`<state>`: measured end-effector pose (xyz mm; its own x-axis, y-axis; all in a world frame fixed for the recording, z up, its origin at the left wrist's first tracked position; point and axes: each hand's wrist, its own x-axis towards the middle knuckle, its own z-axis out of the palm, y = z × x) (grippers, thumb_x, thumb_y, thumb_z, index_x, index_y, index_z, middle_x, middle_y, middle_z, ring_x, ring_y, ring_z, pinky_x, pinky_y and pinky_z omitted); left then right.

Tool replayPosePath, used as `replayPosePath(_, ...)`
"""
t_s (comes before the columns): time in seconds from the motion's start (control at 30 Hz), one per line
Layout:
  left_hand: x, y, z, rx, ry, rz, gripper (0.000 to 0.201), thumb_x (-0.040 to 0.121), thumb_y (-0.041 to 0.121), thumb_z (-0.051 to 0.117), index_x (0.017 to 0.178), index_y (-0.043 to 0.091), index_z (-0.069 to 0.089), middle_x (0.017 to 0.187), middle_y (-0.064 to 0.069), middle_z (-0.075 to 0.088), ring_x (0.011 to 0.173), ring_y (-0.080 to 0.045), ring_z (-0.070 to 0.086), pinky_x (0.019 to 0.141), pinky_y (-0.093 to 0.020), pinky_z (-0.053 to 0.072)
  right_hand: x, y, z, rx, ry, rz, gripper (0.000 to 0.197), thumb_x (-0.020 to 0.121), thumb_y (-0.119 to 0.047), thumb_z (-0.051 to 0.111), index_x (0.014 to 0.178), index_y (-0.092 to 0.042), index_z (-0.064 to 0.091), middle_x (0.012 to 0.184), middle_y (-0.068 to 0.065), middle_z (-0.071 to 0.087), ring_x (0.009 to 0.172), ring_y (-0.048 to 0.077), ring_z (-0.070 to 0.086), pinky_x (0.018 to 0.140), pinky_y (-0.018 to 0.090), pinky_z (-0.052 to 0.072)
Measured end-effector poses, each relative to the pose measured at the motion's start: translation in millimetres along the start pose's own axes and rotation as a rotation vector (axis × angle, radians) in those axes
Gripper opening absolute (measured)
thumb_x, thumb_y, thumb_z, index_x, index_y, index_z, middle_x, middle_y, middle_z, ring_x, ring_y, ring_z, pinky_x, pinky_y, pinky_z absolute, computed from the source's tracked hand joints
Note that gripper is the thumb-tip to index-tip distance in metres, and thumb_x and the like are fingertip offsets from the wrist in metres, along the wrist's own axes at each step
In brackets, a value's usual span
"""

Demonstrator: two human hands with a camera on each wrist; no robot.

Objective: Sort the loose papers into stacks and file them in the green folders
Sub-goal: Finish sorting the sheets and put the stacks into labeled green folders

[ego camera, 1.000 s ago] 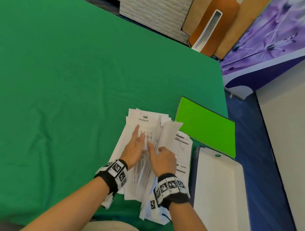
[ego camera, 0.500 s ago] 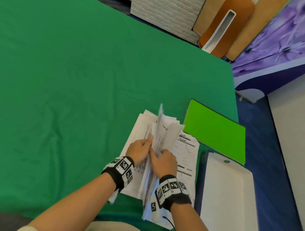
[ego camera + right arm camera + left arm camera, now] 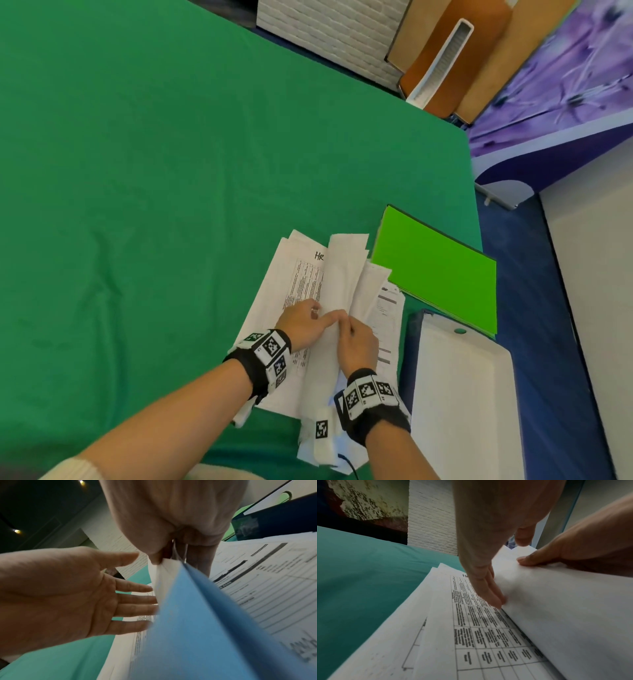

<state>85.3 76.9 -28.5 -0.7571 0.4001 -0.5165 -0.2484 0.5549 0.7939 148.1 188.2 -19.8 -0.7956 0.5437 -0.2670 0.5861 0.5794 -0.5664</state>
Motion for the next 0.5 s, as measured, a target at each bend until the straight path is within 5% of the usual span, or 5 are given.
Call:
replayPosePath(0.13,-1,9,2,-0.026,0.051,-0.055,0.071,0.086,0.064,0.054,0.133,0.011,0.048,0.123,-0.004,0.059,0.112,-0.022,0.057,0.096,-0.035,0.048,4,10,-1,0.069,-0.068,-0.05,0.043,0.104,-0.038,0.03,0.097,-0.018,0.068,0.085,-0.003,0.06,0.083,0.018,0.057,0.072,0.028,0.039)
replayPosePath(0.4,2,3,6,-0.106,0.066,-0.103,0.08,0.083,0.065,0.059,0.139,0.009,0.044,0.132,-0.005,0.056,0.115,-0.021,0.055,0.098,-0.036,0.048,19,23,-2,0.321,-0.187,0.025,0.031,0.102,-0.044,0.036,0.086,-0.036,0.06,0.098,-0.003,0.065,0.099,0.018,0.061,0.095,0.037,0.048)
replayPosePath(0.5,8,-1,-1,-0.142,0.017,-0.089,0.077,0.08,0.067,0.061,0.131,0.01,0.051,0.124,-0.005,0.06,0.107,-0.019,0.059,0.09,-0.031,0.05,21,18,-1,0.413,-0.172,0.056,0.027,0.101,-0.044,0.038,0.101,-0.032,0.063,0.106,-0.005,0.065,0.103,0.016,0.06,0.097,0.033,0.047)
